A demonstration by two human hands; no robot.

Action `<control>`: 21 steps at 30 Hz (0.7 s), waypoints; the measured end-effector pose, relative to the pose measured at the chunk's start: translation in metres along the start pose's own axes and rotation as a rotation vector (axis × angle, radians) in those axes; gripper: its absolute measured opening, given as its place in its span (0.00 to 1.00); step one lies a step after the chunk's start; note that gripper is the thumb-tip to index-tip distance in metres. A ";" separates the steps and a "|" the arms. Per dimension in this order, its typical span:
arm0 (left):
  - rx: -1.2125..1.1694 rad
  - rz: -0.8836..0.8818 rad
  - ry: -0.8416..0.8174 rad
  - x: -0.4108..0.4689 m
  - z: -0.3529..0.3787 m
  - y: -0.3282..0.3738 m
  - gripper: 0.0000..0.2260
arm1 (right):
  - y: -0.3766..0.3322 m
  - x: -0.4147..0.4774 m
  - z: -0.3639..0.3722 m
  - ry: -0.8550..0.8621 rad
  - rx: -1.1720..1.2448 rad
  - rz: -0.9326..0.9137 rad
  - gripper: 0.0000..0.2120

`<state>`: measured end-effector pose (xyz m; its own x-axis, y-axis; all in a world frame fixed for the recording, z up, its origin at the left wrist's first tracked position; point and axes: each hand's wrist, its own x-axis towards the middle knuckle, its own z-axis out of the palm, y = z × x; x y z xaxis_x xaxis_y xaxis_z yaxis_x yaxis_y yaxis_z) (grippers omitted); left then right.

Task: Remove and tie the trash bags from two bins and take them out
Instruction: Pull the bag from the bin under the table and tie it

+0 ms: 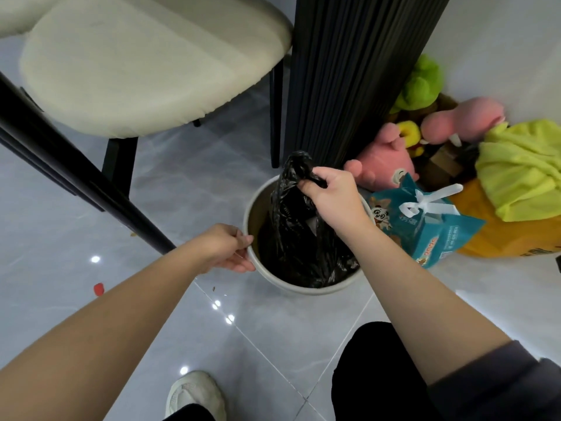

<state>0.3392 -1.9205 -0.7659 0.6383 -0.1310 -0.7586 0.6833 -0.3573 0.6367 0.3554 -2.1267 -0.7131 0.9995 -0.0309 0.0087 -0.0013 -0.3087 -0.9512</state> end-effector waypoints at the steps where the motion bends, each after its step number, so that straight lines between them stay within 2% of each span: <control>1: -0.008 0.003 -0.002 0.003 0.003 0.002 0.08 | -0.004 0.002 -0.006 0.018 -0.003 0.002 0.07; 8: -0.015 0.056 0.000 0.015 0.025 0.019 0.09 | -0.026 0.015 -0.047 0.093 0.007 -0.021 0.10; 15: -0.074 0.077 0.050 0.022 0.055 0.038 0.10 | -0.072 0.028 -0.081 0.130 0.188 -0.153 0.07; 19: -0.159 0.126 0.078 0.022 0.075 0.044 0.06 | -0.096 0.038 -0.086 0.106 0.144 -0.235 0.09; 21: -0.072 0.119 0.078 0.020 0.077 0.043 0.10 | -0.103 0.039 -0.086 0.096 0.136 -0.240 0.09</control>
<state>0.3541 -2.0094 -0.7642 0.7400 -0.0953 -0.6658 0.6231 -0.2756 0.7320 0.3918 -2.1775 -0.5886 0.9630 -0.0642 0.2618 0.2460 -0.1879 -0.9509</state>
